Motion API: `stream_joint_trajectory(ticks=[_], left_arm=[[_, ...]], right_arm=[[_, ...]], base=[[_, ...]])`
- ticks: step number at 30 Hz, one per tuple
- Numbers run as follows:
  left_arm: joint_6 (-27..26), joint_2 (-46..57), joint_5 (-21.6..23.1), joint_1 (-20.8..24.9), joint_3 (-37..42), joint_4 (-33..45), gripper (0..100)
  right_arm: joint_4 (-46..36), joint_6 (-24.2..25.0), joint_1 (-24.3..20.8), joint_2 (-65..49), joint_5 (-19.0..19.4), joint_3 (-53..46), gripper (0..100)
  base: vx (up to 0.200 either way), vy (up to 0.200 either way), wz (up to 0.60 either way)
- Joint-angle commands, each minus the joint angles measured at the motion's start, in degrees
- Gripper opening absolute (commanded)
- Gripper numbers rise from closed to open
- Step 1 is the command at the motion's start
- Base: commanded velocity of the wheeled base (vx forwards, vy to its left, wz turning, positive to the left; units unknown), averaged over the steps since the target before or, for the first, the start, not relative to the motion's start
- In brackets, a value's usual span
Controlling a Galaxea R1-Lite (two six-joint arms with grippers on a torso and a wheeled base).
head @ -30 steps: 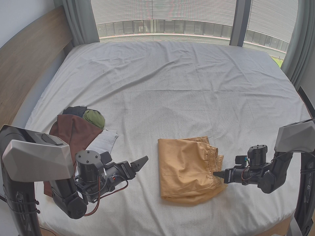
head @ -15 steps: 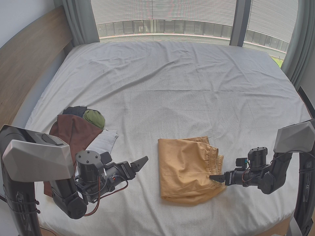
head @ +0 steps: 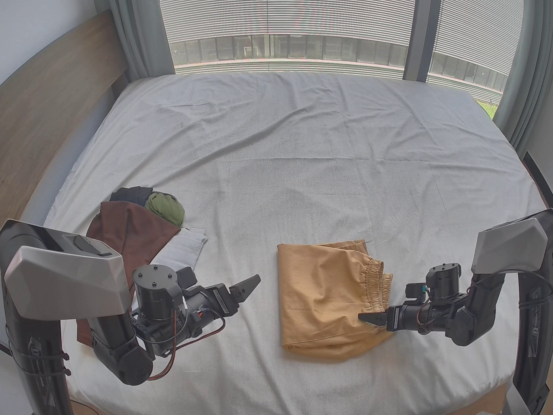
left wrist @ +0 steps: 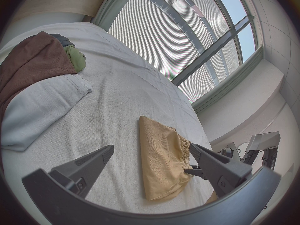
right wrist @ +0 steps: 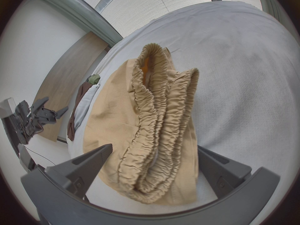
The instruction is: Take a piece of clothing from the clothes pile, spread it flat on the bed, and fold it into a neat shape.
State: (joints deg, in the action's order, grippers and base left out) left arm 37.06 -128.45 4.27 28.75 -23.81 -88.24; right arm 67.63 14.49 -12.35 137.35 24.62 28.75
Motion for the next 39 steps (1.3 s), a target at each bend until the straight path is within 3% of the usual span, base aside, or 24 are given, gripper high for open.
stream_joint_trajectory(ticks=[1, 10, 19, 20, 32, 35, 39], left_arm=[[0.03, 0.04, -0.05, -0.01, -0.01, -0.01, 100], [0.03, 0.13, -0.05, -0.01, -0.01, -0.01, 100], [0.03, 0.13, -0.05, -0.01, -0.01, -0.01, 100], [0.03, 0.13, -0.05, -0.01, -0.01, -0.01, 100], [-0.23, 0.66, -0.66, -0.62, -0.71, -0.09, 100], [-1.82, 1.45, -1.54, -1.76, -1.06, -0.09, 100], [-4.10, 2.94, -1.63, -2.82, -0.71, -0.18, 100]], right_arm=[[0.31, 3.87, -1.98, -0.15, 1.92, 0.17, 100], [3.56, 11.52, -2.50, -0.24, 6.31, 0.70, 100], [3.82, 11.61, -2.50, -0.07, 6.31, 0.52, 100], [3.82, 11.61, -2.50, 0.02, 6.31, 0.52, 0], [4.35, 11.26, -3.56, -0.33, 7.28, 0.08, 0], [8.13, 11.43, -4.79, -1.47, 9.74, -0.97, 0], [10.77, 11.70, -7.25, -3.58, 9.92, -1.15, 0]], base=[[0.000, 0.000, 0.00], [0.000, 0.000, 0.00], [0.000, 0.000, 0.00], [0.000, 0.000, 0.00], [0.000, 0.000, 0.00], [0.000, 0.000, 0.00], [0.000, 0.000, 0.00]])
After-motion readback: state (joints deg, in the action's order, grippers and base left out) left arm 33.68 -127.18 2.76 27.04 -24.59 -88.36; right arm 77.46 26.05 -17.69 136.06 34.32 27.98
